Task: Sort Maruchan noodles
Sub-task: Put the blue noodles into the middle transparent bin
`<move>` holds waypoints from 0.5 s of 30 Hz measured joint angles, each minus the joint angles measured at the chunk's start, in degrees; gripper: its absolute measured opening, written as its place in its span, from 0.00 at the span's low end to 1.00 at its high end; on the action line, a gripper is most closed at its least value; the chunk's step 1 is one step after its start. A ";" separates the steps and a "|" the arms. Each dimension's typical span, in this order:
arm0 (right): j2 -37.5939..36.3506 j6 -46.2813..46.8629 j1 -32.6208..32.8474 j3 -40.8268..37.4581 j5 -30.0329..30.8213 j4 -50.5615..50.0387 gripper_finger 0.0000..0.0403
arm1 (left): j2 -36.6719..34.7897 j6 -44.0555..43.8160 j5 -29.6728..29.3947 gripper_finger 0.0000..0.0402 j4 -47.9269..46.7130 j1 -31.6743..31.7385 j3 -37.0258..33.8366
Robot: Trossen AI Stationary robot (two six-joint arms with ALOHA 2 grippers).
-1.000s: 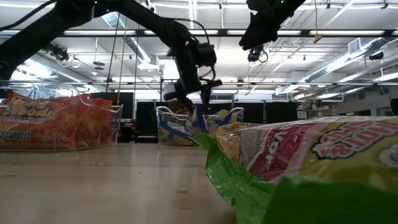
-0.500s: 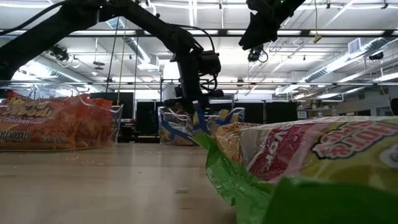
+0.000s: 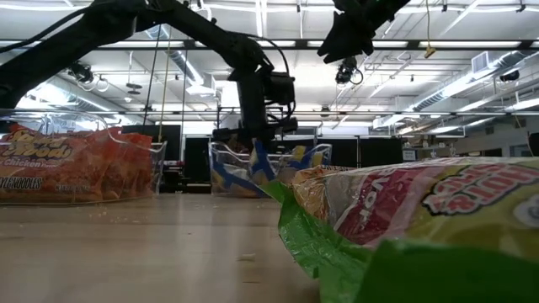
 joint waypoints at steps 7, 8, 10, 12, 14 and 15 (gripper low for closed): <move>0.00 0.74 0.00 0.00 0.02 0.21 0.52 | 0.14 -0.57 -1.10 0.18 5.60 1.71 -2.32; 0.00 0.74 0.00 0.00 0.02 -0.02 0.52 | 0.14 0.52 -0.16 0.20 5.45 1.78 -2.32; 0.00 0.74 0.00 0.00 0.02 -0.22 0.52 | 0.04 2.86 1.64 0.26 3.07 2.37 -1.66; 0.00 0.74 0.00 0.00 0.02 -0.22 0.52 | -0.65 3.78 1.75 0.32 -1.10 2.92 -0.42; 0.00 0.72 0.00 0.00 0.07 -0.22 0.52 | -2.08 4.64 -2.11 0.37 -6.46 3.32 1.34; 0.00 0.72 0.00 0.00 0.07 -0.22 0.52 | -2.91 4.88 -4.95 0.39 -9.41 3.35 2.22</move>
